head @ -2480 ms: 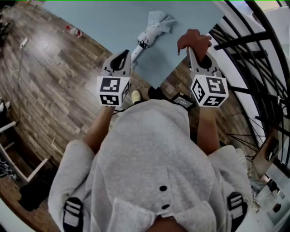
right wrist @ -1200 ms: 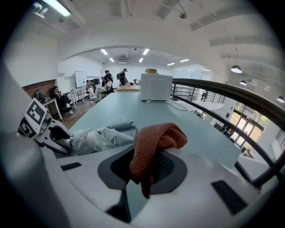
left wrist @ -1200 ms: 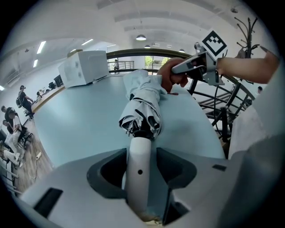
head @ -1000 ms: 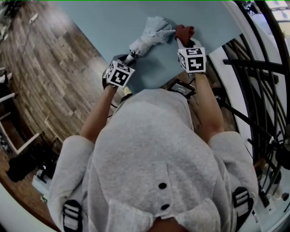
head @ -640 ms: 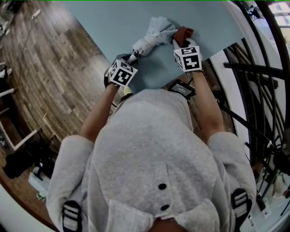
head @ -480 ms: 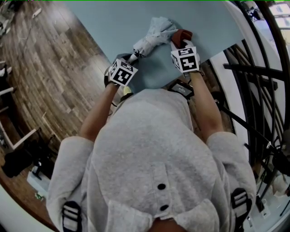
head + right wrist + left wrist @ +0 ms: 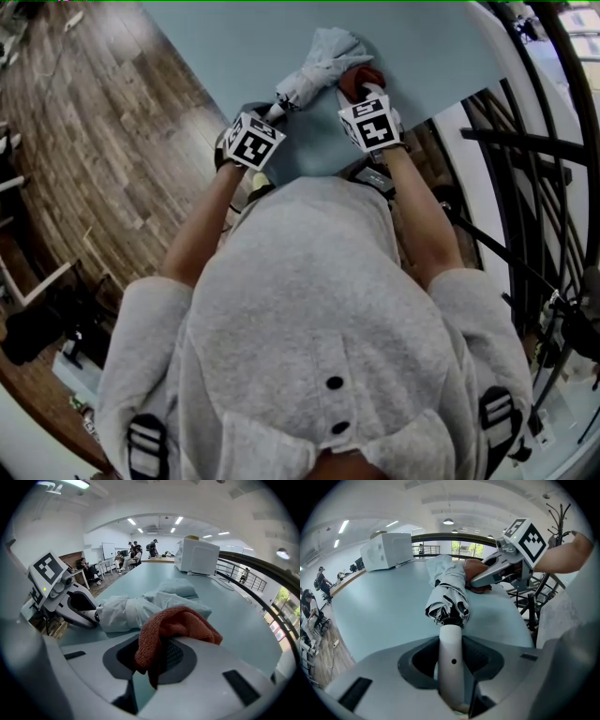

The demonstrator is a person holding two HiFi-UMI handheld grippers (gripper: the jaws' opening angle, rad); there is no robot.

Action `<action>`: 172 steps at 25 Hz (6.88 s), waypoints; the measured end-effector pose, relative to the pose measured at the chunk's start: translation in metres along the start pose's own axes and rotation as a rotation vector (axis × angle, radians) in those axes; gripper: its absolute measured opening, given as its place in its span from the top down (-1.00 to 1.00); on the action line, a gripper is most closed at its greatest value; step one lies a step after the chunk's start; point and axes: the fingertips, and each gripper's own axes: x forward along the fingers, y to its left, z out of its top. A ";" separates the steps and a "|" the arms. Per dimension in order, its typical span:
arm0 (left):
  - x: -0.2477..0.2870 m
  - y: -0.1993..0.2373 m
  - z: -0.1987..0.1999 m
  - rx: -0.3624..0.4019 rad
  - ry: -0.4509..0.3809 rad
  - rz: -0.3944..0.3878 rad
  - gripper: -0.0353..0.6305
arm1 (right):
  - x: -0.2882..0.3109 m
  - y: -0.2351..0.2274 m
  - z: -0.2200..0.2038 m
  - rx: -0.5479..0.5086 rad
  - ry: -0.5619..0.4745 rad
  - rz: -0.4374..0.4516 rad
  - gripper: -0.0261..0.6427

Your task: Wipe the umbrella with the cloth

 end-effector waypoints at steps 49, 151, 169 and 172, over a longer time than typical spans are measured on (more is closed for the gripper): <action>0.000 0.000 0.002 0.005 -0.005 -0.012 0.42 | 0.004 0.104 0.096 0.414 -0.083 0.538 0.71; -0.002 0.001 0.003 0.009 -0.041 -0.009 0.42 | 0.041 0.119 0.086 0.065 0.393 0.572 0.71; -0.003 0.001 0.001 0.008 -0.042 -0.014 0.42 | 0.001 0.121 0.037 0.030 0.444 0.665 0.71; -0.003 0.002 0.001 0.009 -0.040 -0.015 0.42 | 0.000 0.116 0.027 0.048 0.456 0.664 0.71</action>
